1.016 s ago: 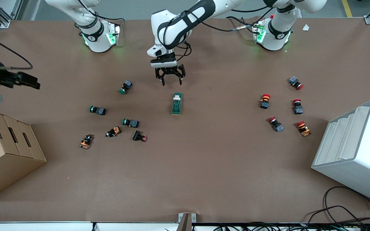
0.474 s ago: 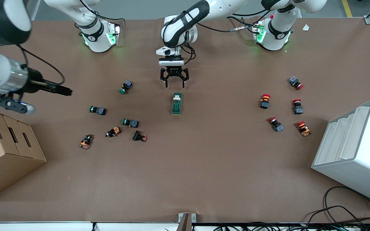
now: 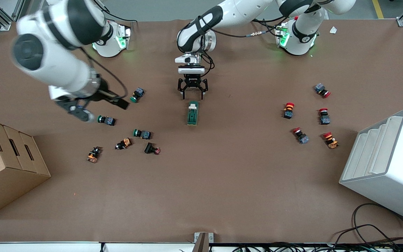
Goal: Close load switch with both arms
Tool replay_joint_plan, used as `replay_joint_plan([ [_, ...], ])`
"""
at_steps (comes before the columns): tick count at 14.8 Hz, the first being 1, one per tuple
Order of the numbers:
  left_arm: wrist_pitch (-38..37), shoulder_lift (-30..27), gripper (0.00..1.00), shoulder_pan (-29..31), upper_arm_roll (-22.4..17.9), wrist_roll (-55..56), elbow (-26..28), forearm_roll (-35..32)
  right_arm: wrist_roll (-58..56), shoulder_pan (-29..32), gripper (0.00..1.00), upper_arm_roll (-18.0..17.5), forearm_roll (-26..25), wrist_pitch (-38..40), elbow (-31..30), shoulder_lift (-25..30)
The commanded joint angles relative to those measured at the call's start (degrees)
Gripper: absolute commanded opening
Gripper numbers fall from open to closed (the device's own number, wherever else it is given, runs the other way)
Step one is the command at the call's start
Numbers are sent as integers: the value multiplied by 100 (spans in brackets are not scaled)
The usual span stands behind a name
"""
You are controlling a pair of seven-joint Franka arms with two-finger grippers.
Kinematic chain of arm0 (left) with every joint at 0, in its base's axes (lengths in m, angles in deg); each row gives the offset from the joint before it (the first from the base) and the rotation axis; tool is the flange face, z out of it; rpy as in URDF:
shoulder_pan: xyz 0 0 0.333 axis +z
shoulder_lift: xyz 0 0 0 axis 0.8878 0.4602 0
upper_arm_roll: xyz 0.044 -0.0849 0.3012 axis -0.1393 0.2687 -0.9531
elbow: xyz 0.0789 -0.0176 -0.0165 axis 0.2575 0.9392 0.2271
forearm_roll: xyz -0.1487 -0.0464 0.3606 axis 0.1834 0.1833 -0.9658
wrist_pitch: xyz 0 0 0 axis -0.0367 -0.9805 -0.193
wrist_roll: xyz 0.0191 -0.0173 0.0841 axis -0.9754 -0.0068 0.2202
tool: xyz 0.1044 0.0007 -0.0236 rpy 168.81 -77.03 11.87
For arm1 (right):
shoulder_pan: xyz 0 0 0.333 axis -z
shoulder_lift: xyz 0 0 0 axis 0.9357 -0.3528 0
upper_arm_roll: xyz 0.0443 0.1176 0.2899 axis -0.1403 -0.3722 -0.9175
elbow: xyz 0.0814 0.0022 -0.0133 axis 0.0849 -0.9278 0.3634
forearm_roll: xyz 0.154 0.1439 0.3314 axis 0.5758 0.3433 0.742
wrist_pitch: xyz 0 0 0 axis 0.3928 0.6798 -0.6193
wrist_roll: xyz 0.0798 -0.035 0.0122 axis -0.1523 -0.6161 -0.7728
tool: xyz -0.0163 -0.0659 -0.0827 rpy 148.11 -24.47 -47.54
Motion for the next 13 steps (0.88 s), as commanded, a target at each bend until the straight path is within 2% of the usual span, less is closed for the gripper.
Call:
replay_joint_plan([
  [1,-261,151,100,-70,-36,310,-68,-434,741,-464,100,59,122,-931,-720,163],
  [4,-586,459,100,-79,-141,978,-77,-1208,1154,-895,100,59,420,-1923,-1055,-240],
  [8,-631,504,100,-87,-211,1014,-85,-1342,1859,-1326,100,59,421,-3059,-1056,-995],
  [13,-640,548,100,-211,-352,997,-155,-1386,1868,-1660,100,50,438,-3421,-1047,-1576],
])
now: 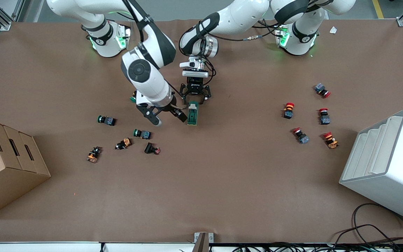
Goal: Close load switch with both arms
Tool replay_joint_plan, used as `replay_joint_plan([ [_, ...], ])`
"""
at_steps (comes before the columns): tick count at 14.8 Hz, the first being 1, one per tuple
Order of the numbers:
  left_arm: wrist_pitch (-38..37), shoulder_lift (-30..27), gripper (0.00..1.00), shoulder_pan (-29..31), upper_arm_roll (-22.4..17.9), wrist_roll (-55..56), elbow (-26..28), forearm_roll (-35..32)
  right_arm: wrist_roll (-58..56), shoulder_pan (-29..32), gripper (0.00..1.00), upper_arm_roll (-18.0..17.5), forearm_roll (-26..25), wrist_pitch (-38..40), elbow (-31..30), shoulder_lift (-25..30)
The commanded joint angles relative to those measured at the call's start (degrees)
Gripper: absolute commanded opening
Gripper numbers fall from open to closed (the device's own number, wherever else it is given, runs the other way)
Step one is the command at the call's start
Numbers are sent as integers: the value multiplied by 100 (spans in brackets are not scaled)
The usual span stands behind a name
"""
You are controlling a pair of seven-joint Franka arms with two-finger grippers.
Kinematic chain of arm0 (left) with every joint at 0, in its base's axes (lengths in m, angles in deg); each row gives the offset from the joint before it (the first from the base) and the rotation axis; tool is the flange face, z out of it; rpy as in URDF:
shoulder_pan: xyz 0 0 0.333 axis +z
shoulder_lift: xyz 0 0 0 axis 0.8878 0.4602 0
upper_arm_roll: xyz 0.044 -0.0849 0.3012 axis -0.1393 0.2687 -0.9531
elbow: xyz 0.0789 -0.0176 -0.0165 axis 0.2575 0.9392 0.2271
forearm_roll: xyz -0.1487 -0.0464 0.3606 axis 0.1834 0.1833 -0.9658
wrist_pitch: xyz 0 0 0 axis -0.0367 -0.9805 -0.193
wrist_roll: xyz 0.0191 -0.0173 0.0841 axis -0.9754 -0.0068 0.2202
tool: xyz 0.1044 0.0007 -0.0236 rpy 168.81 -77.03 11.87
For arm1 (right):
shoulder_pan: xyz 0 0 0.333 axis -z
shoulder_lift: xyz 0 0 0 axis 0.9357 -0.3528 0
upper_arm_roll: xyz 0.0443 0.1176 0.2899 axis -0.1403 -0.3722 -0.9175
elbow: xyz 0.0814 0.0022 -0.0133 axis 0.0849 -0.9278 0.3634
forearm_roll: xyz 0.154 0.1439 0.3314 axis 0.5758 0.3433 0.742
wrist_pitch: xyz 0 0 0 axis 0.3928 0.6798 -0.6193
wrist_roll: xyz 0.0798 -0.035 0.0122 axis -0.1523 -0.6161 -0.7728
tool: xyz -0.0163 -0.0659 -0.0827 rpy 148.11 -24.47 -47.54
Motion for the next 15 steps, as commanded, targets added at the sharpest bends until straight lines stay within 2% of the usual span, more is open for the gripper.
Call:
replay_joint_plan([
  [1,63,152,100,-60,-137,58,-172,-142,51,-250,100,52,129,-206,30,-255],
  [8,81,143,100,-51,-146,-224,-410,-134,481,-778,100,52,137,-1103,3,-827],
  [15,72,169,100,-51,-163,-408,-366,-142,649,-998,100,52,137,-1236,3,-1056],
])
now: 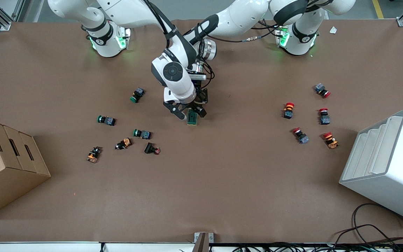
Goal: Close load switch with both arms
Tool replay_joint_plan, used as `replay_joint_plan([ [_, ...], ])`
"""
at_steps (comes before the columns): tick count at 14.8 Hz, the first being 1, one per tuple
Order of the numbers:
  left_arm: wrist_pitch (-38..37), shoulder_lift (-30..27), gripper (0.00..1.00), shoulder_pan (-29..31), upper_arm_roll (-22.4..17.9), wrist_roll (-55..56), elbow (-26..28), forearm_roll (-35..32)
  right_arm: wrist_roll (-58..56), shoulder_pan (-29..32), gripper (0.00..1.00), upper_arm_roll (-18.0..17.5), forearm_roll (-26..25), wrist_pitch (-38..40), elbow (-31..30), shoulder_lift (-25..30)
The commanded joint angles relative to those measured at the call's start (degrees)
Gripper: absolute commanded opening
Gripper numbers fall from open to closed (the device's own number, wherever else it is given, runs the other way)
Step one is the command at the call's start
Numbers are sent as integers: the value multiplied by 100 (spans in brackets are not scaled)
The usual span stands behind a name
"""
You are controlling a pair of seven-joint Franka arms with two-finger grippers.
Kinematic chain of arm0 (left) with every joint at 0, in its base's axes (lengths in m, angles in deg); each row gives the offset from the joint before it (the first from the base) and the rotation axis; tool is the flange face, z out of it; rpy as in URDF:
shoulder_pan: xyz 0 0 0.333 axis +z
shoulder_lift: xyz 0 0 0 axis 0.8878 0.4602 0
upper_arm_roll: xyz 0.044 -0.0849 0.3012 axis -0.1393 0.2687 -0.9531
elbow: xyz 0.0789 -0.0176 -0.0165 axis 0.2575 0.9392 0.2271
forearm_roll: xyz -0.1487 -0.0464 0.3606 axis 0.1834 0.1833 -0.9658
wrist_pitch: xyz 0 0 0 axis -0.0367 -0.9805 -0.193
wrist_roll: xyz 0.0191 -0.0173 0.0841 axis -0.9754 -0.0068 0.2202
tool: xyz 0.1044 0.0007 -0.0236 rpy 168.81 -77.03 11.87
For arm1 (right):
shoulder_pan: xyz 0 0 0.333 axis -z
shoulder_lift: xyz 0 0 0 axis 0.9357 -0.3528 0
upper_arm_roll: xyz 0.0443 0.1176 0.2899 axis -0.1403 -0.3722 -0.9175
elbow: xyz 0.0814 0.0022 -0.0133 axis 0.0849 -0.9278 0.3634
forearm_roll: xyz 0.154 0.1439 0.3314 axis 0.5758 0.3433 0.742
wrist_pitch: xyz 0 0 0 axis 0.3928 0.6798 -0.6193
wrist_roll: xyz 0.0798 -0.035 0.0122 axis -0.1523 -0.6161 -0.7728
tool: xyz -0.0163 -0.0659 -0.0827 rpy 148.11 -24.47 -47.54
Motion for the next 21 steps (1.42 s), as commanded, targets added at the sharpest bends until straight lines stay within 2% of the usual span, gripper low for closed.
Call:
replay_joint_plan([
  [1,35,104,100,-13,-37,-155,-65,-125,55,-110,100,52,126,-58,4,-42],
  [10,35,131,100,-31,-81,-243,-30,-116,169,-189,100,61,126,-445,22,-244],
  [16,35,192,100,-101,-90,-208,-30,-124,99,22,100,61,126,-331,153,-139],
  [21,35,227,100,-101,-90,-199,-30,-125,99,180,100,70,126,109,505,-130],
])
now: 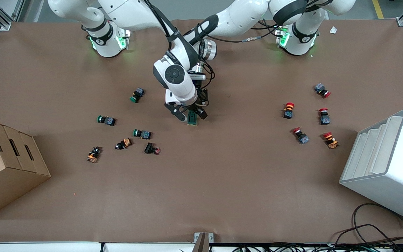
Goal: Close load switch with both arms
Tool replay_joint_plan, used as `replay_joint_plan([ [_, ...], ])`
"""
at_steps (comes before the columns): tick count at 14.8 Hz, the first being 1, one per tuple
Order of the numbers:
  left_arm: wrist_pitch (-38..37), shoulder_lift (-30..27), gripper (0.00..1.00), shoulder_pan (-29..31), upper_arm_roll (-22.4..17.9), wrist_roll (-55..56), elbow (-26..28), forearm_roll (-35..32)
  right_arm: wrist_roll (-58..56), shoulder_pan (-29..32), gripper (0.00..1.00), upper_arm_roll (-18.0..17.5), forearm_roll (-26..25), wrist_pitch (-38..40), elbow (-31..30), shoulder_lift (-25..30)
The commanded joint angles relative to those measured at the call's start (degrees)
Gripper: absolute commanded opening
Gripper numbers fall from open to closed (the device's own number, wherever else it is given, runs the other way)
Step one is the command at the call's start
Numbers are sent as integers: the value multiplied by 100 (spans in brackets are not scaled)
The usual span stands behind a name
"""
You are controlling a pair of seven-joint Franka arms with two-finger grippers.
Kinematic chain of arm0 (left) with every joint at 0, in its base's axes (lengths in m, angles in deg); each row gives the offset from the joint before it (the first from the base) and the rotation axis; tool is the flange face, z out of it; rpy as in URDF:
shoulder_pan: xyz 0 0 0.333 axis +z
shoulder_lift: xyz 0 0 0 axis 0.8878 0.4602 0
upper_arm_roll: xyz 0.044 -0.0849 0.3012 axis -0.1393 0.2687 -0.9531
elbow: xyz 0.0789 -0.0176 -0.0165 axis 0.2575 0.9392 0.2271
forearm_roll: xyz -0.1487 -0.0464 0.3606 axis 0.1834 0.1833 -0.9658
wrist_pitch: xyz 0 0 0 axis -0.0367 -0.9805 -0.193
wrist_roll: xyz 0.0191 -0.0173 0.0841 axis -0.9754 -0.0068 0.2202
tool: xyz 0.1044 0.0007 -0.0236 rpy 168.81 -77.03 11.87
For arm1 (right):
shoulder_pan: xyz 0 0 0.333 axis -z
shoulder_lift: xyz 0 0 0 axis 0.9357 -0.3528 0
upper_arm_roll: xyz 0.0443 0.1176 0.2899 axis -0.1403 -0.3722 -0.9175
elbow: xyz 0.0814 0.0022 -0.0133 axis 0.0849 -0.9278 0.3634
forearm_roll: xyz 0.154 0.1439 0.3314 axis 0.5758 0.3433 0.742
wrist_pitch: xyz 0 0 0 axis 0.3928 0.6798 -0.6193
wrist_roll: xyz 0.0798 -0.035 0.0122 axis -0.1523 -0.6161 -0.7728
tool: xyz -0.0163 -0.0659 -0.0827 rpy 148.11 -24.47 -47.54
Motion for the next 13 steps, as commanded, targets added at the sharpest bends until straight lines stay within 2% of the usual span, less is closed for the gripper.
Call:
replay_joint_plan([
  [1,52,210,100,-63,-48,-25,-33,-92,-46,181,100,5,57,-42,247,-10],
  [13,52,271,100,-63,-119,-25,-51,-92,-29,269,100,5,57,-15,572,-72],
])
